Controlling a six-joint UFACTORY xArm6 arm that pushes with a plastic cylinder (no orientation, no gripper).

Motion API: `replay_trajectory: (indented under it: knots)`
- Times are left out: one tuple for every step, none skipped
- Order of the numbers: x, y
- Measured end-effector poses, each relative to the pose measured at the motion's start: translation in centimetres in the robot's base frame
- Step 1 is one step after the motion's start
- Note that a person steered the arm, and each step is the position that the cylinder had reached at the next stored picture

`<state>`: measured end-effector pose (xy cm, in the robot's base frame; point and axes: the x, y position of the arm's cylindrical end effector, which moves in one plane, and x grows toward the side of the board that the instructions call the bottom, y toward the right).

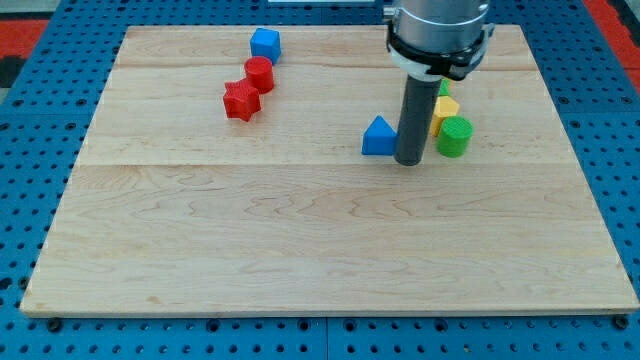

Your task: Slide the yellow hexagon closer to the blue triangle

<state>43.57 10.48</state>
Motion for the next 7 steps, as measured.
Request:
replay_trajectory:
  knots:
    - [0.7,1.7]
    - [4.4,9.5]
    - [1.3,19.5]
    - [-4.7,22.1]
    - [-8.4,19.3]
    - [-8.4,16.3]
    - [-7.8,14.3]
